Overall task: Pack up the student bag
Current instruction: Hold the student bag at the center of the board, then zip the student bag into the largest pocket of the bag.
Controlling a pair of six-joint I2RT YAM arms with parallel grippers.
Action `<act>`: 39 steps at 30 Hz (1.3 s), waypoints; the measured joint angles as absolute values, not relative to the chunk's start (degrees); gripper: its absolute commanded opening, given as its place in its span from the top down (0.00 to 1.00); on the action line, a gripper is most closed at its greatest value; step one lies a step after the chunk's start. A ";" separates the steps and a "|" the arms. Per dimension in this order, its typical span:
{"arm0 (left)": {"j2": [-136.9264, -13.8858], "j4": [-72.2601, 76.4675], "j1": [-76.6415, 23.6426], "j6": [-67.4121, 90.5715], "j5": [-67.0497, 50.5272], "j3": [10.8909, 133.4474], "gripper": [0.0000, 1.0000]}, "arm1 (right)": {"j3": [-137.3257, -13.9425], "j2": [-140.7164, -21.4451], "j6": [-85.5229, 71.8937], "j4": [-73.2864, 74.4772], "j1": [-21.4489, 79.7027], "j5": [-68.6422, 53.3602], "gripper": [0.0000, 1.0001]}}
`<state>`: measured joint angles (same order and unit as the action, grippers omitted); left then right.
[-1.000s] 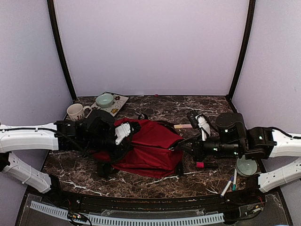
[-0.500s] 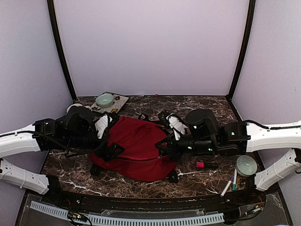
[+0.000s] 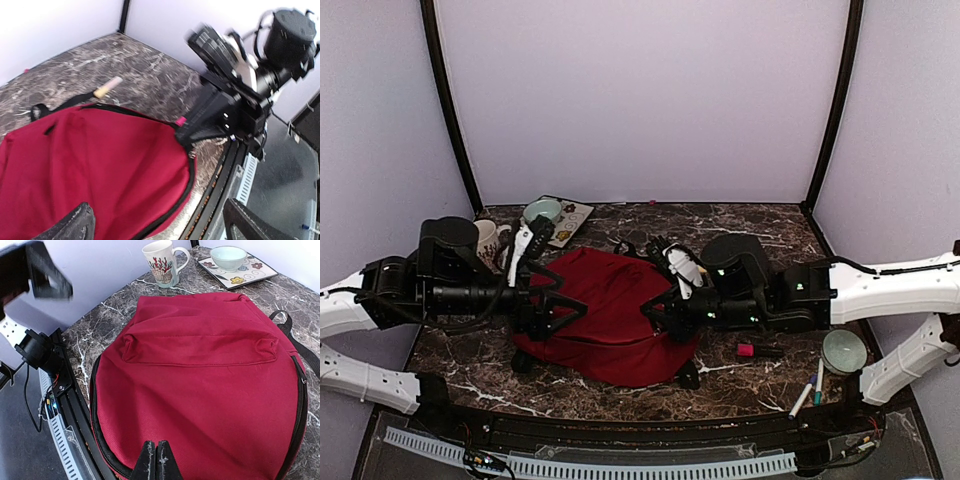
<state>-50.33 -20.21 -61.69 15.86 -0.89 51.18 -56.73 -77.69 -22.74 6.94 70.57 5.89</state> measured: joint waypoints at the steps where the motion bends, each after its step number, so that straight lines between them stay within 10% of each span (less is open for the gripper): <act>1: -51.57 -19.68 -63.35 15.75 -0.47 51.18 0.08 | -56.73 -77.76 -22.79 6.63 70.57 5.80 1.00; 13: -73.45 -13.82 -67.72 13.10 -1.56 52.49 0.18 | -55.07 -75.83 -23.57 5.76 70.57 7.14 1.00; 23: -80.47 -12.38 -68.16 10.87 -2.96 57.01 1.00 | -51.77 -71.85 -25.89 5.61 70.57 11.49 1.00; 39: -63.44 -21.08 -68.18 11.77 3.49 50.50 1.00 | -44.56 -65.30 -26.65 6.20 68.36 17.19 1.00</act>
<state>-63.44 -21.08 -68.18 11.77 3.49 50.50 -44.56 -65.30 -26.65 6.20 68.36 17.19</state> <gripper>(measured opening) 0.047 0.007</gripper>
